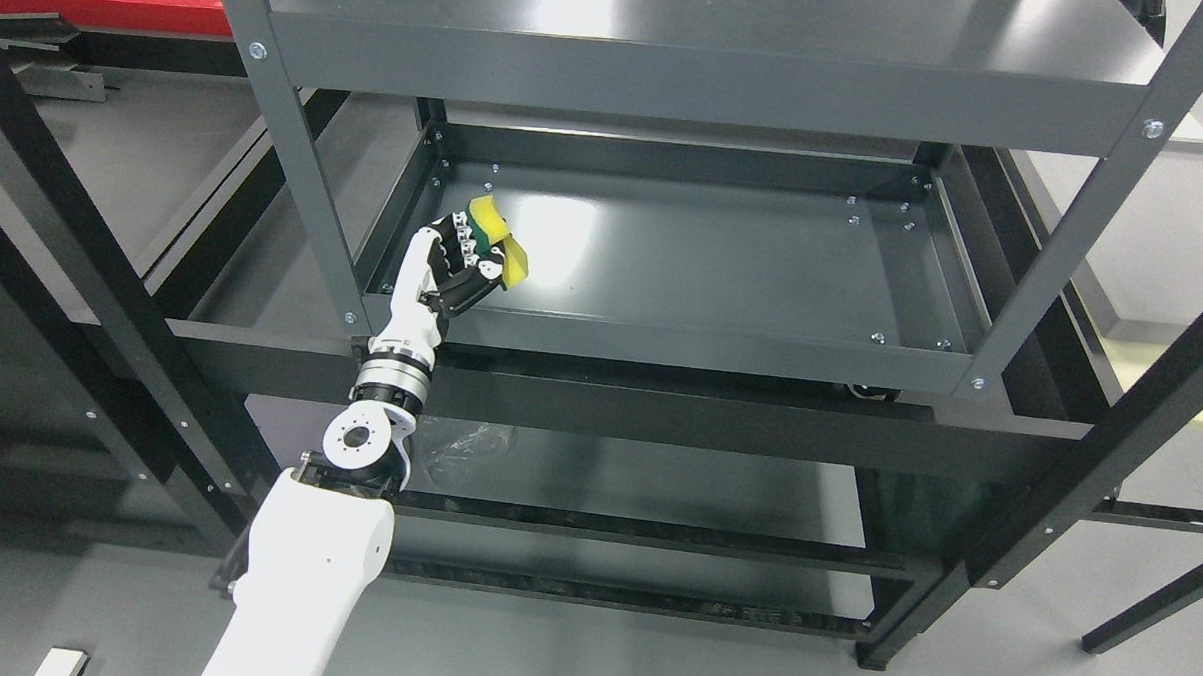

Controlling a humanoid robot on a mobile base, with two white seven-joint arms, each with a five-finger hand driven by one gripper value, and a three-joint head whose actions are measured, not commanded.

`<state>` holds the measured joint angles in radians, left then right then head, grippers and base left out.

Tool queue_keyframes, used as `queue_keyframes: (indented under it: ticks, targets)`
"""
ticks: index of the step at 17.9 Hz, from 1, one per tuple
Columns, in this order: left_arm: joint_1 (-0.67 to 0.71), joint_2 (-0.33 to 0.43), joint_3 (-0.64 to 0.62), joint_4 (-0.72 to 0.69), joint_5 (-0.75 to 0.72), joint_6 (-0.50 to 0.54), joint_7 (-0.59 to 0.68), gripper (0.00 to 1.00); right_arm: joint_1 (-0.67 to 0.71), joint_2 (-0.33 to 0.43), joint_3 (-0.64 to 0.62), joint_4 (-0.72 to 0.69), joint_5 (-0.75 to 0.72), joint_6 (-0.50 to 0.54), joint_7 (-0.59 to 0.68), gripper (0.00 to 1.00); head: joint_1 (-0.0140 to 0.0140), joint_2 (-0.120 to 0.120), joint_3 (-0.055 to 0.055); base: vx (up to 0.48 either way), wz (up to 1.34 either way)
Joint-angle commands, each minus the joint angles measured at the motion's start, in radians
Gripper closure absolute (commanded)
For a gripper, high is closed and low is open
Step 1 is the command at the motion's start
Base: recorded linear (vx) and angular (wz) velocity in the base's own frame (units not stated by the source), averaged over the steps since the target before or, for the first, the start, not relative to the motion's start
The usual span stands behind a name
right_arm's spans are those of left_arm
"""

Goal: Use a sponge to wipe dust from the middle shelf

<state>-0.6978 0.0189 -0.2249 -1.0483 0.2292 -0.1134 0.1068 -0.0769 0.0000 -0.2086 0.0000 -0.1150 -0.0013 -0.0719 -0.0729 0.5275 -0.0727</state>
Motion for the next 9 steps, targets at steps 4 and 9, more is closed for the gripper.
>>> queue_keyframes:
  ticks: [4, 9]
  targets:
    - [0.141, -0.001, -0.111, -0.378, -0.045, 0.029, 0.016, 1.0, 0.0, -0.017, 0.0, -0.017, 0.0, 0.073, 0.0, 0.0, 0.0, 0.0, 0.0, 0.0, 0.0]
    - [0.282, -0.001, 0.021, -0.582, -0.142, 0.034, -0.032, 1.0, 0.0, -0.017, 0.0, -0.017, 0.0, 0.072, 0.0, 0.0, 0.0, 0.0, 0.0, 0.0, 0.0]
